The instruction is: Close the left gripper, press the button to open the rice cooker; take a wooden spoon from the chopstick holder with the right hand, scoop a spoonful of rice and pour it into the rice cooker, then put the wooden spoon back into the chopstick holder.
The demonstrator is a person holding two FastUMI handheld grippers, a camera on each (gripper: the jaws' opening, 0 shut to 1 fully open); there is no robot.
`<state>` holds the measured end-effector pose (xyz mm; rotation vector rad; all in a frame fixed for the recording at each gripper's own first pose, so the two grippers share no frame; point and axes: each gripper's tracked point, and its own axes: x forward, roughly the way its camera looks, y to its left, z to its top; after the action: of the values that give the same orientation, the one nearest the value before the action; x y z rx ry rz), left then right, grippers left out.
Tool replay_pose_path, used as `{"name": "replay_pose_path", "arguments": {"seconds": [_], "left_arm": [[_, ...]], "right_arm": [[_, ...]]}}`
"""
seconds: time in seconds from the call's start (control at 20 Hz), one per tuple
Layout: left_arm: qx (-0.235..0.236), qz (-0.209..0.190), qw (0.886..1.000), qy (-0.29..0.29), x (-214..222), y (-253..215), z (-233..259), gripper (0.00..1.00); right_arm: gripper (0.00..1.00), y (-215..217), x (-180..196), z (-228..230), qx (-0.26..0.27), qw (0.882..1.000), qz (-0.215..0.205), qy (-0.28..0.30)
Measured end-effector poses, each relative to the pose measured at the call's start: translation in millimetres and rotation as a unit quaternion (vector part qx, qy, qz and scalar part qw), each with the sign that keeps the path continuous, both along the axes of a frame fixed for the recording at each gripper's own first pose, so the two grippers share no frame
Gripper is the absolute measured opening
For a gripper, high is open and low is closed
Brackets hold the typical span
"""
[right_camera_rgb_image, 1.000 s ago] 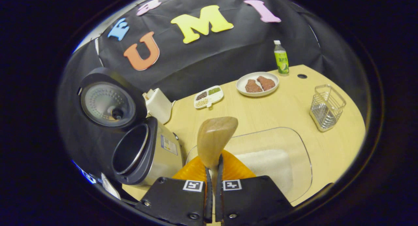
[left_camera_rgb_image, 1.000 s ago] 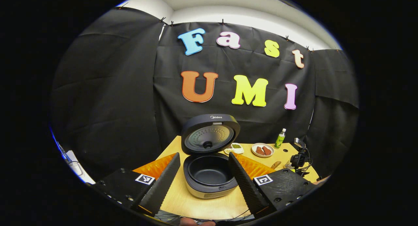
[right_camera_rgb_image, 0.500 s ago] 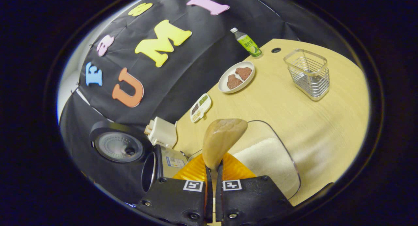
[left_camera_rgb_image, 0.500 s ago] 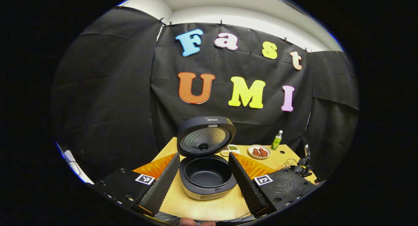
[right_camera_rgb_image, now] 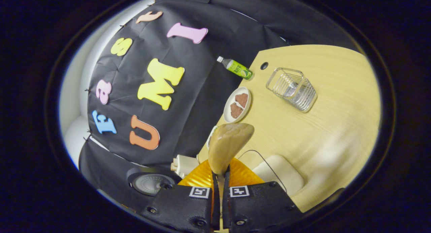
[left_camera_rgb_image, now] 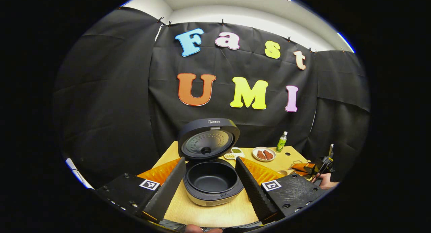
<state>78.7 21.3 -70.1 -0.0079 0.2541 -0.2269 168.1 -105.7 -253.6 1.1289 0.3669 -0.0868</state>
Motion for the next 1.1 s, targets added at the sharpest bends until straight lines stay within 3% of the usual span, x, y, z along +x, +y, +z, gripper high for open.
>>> {"name": "replay_pose_path", "arguments": {"seconds": [0.2, 0.55, 0.85, 1.1], "left_arm": [[-0.001, 0.003, 1.0, -0.008, -5, 12, 1, 0.95], [-0.003, 0.051, 0.999, -0.014, -26, 50, -5, 0.95], [-0.001, 0.108, 0.994, -0.008, -46, 78, -7, 0.95], [0.005, 0.153, 0.988, -0.01, -56, 96, -7, 0.95]], "right_arm": [[0.08, 28, 1, 53, -0.006, 0.999, 0.023, -0.028], [0.08, 149, 33, 118, -0.03, 0.987, 0.145, -0.066], [0.08, 219, 65, 117, -0.096, 0.968, 0.222, -0.071], [0.08, 252, 82, 104, -0.143, 0.95, 0.268, -0.069]]}}
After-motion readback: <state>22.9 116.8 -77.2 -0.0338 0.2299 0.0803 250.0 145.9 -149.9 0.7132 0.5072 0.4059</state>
